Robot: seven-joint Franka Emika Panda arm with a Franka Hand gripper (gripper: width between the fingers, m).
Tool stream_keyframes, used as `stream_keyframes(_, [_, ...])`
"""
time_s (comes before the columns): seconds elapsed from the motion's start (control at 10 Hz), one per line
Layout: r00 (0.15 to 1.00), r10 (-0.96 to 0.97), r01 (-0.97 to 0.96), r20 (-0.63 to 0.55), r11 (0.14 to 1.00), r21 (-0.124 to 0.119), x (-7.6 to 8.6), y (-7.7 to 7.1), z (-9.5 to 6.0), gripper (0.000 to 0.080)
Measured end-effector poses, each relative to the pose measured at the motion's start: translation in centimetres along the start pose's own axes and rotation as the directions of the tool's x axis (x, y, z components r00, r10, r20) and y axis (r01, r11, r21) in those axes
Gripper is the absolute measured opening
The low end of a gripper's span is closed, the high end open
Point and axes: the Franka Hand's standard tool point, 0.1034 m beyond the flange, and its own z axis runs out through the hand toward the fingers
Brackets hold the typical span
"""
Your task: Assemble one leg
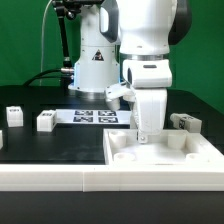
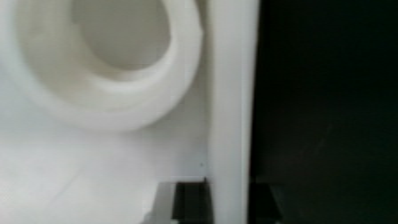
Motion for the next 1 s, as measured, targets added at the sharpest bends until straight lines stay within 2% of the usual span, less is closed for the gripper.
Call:
stream_keyframes(0.1, [1.000,0.000,0.000,0.000,1.000,0.000,0.0,0.0,0.0,0.0286])
stream_keyframes(0.2, [1.000,0.001,-0.001,0.000,1.000,0.001,-0.1,0.0,0.0,0.0286])
stream_keyframes(0.3, [1.000,0.001,-0.001,0.000,1.000,0.001,-0.1,0.0,0.0,0.0422])
stream_keyframes(0.4, [1.000,0.002,-0.002,0.000,1.000,0.001,-0.1,0.0,0.0,0.0593])
stream_keyframes(0.5, [1.000,0.002,-0.002,0.000,1.000,0.001,-0.1,0.0,0.0,0.0593])
stream_keyframes(0.7, [1.000,0.003,-0.003,0.000,1.000,0.001,-0.2,0.0,0.0,0.0644])
stream_keyframes(0.9, [1.000,0.026,-0.026,0.001,1.000,0.000,0.0,0.0,-0.2,0.0649])
stream_keyframes(1.0, [0.998,0.066,-0.066,0.013,0.998,-0.005,0.9,-0.2,-1.7,0.0649])
